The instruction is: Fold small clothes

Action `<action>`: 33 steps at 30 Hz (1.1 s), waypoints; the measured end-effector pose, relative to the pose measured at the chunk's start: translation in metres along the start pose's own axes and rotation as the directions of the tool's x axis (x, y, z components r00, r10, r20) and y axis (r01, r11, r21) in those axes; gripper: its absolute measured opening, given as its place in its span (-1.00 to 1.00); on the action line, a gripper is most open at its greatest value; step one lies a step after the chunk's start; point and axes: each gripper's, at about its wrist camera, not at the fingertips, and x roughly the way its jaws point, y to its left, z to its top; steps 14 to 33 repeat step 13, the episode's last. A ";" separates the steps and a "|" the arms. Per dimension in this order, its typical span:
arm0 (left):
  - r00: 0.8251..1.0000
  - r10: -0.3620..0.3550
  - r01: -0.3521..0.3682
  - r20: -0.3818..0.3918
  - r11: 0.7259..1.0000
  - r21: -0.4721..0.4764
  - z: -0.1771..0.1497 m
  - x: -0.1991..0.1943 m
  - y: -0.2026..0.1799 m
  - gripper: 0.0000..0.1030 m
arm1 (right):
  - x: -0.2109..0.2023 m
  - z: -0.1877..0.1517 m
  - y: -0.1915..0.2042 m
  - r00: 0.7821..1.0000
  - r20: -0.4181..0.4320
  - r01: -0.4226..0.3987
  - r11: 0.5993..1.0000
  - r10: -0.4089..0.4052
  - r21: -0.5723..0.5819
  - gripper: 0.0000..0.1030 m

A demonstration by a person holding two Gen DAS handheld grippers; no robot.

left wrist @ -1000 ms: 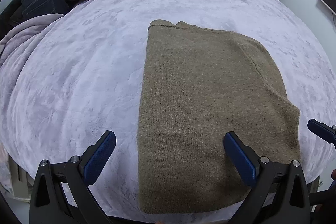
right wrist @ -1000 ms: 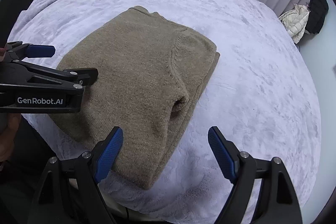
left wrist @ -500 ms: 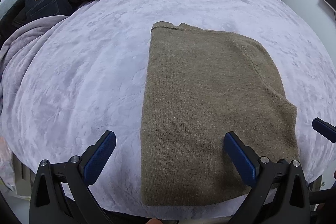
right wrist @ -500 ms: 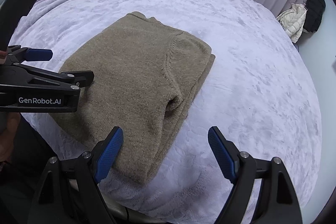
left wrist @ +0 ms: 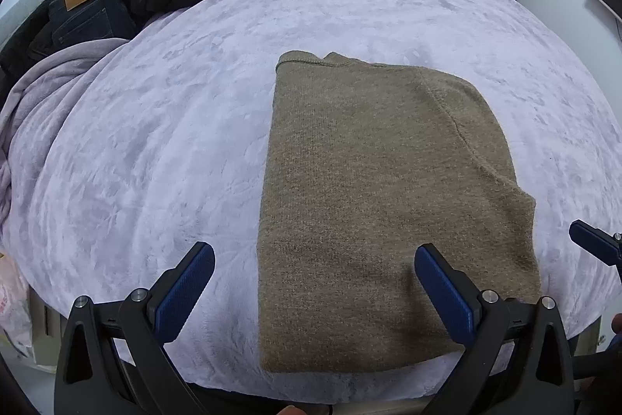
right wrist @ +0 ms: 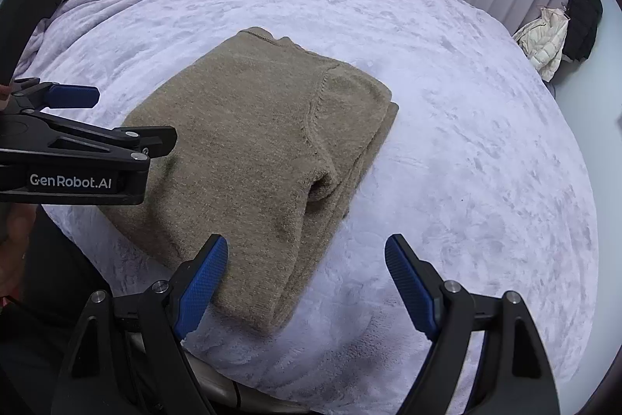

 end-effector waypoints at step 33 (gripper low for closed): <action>0.992 -0.128 0.129 -0.018 0.990 0.063 0.010 -0.010 -0.050 1.00 | -0.011 -0.014 -0.042 0.996 0.078 -0.043 0.996 0.036 0.082 0.66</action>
